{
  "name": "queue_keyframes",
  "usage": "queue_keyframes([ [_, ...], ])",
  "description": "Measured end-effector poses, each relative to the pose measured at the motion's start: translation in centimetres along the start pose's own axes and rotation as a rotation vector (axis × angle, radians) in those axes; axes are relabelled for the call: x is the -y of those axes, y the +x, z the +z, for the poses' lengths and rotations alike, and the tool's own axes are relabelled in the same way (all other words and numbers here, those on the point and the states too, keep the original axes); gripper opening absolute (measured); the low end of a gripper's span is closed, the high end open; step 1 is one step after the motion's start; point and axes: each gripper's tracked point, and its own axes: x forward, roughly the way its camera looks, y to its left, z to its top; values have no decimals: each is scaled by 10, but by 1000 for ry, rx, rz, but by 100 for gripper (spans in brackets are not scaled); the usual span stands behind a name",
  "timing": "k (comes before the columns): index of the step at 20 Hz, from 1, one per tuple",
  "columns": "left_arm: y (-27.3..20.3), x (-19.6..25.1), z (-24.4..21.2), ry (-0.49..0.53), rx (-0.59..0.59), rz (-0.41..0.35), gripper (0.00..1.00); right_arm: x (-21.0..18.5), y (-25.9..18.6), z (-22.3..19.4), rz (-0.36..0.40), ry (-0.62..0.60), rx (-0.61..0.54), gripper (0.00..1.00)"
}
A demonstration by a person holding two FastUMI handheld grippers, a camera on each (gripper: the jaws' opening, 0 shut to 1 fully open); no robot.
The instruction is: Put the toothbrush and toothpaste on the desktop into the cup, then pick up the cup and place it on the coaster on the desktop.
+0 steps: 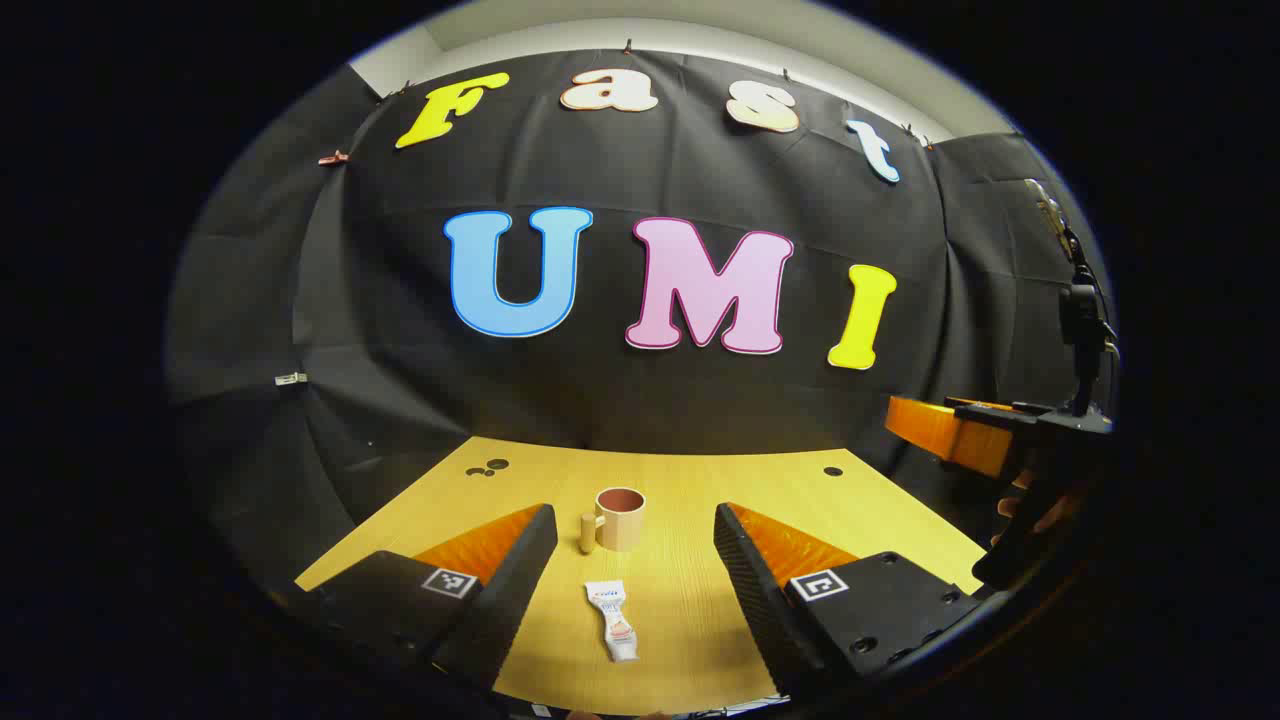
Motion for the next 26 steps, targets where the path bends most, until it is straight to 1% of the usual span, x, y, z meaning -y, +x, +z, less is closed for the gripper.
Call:
queue_keyframes([
  [2,1,6,2,-3,11,-18,98,4,3,-1,3,6,-4,98],
  [5,3,10,-2,14,6,-15,98,15,10,-3,2,-8,-6,98],
  [9,6,12,-7,1,-14,-5,98,24,15,-6,1,-9,-18,98],
  [10,7,11,-8,0,-17,3,98,25,15,-7,2,-7,-18,98],
  [12,9,13,-7,0,-15,-6,98,24,18,-9,5,-7,-24,98],
  [16,18,9,-11,31,-19,8,98,22,23,-8,10,-8,-16,98],
  [19,25,6,-18,10,-44,16,98,20,29,-11,15,4,-27,98],
  [26,48,-21,-52,13,-131,100,98,30,43,-20,33,17,-59,98],
])
